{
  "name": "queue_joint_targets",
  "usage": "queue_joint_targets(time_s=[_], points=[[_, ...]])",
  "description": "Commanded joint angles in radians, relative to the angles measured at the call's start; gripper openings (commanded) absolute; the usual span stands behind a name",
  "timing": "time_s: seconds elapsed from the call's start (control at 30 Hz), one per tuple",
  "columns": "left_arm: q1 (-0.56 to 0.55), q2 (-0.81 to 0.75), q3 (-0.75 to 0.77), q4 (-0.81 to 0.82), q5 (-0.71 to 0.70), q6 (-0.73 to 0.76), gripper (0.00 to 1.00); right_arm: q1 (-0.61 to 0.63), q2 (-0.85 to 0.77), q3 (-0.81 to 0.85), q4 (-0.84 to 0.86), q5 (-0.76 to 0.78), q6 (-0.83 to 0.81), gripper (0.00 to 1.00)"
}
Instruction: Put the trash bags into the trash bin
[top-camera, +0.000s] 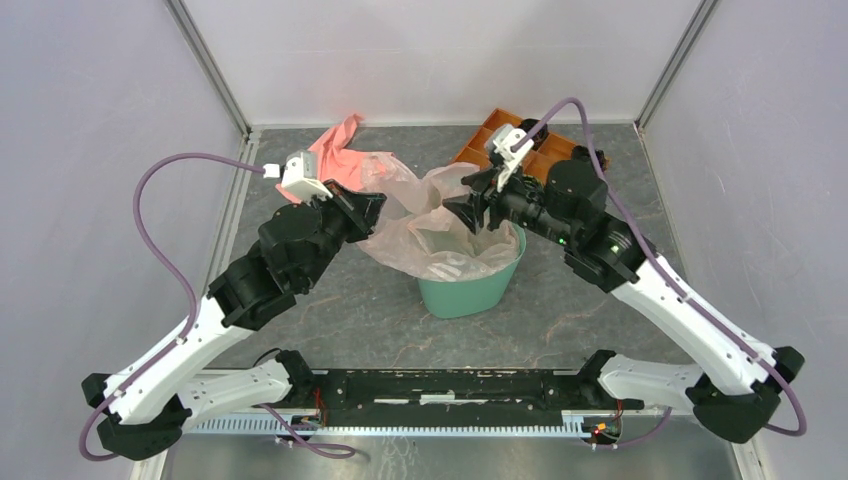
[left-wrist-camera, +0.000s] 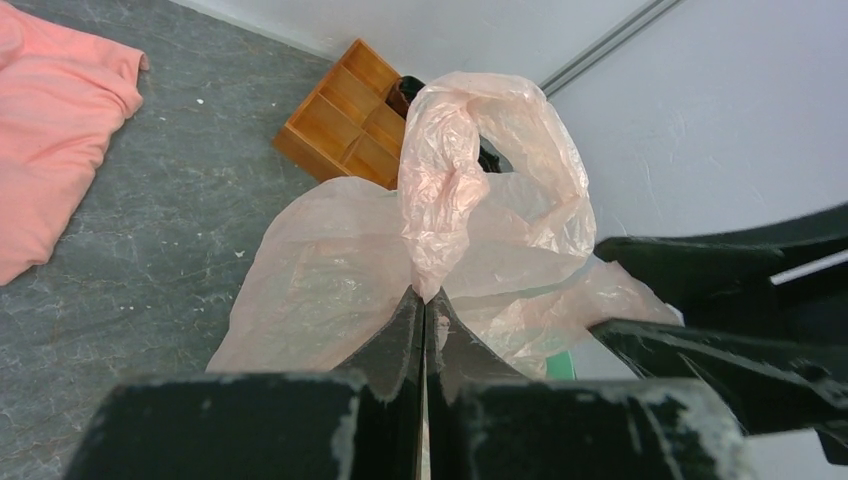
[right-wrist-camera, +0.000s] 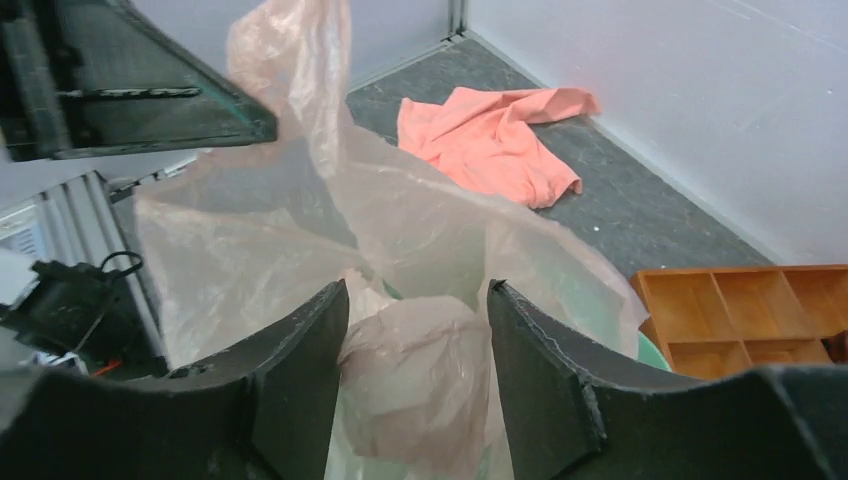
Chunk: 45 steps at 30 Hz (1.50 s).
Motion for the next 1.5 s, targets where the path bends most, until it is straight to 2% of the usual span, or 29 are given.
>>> queue_joint_targets(time_s=[0.0,0.07,0.1,0.17,0.33,0.6,0.77,0.9,1.0,1.17,1.27,1.47], points=[[0.002,0.005,0.042,0.035,0.029,-0.024,0.02,0.002,0.059,-0.01,0.142,0.06,0.085,0.42],[0.002,0.026,0.057,0.035,0.066,-0.026,0.02,0.005,0.083,-0.014,0.079,0.136,0.073,0.09],[0.002,0.033,0.062,0.039,0.082,-0.026,0.02,0.012,0.092,-0.015,0.028,0.186,0.051,0.01],[0.002,0.04,0.068,0.051,0.103,-0.025,0.02,0.031,0.096,-0.055,-0.041,0.255,0.009,0.0],[0.002,0.059,0.041,0.066,0.079,-0.019,0.02,0.102,0.123,-0.137,-0.099,0.261,-0.092,0.0],[0.002,0.085,-0.052,0.079,-0.029,-0.081,0.02,0.109,0.443,0.059,-0.323,0.359,-0.117,0.01],[0.002,0.049,-0.128,0.086,-0.113,-0.117,0.02,0.108,0.508,0.013,-0.293,0.345,-0.067,0.0],[0.002,0.047,-0.167,0.113,-0.097,-0.124,0.02,0.091,0.522,-0.102,-0.191,0.226,-0.042,0.0],[0.004,0.063,-0.163,0.114,-0.072,-0.126,0.02,0.07,0.547,-0.117,-0.172,0.181,-0.037,0.0],[0.003,0.069,-0.116,0.157,0.06,-0.144,0.02,0.021,0.51,-0.116,-0.157,0.166,-0.047,0.0],[0.003,0.07,-0.077,0.208,0.152,-0.16,0.02,0.02,0.414,-0.08,-0.189,0.193,-0.052,0.0],[0.003,0.127,-0.009,0.262,0.176,-0.165,0.02,0.02,0.244,0.02,-0.278,0.235,-0.085,0.0]])
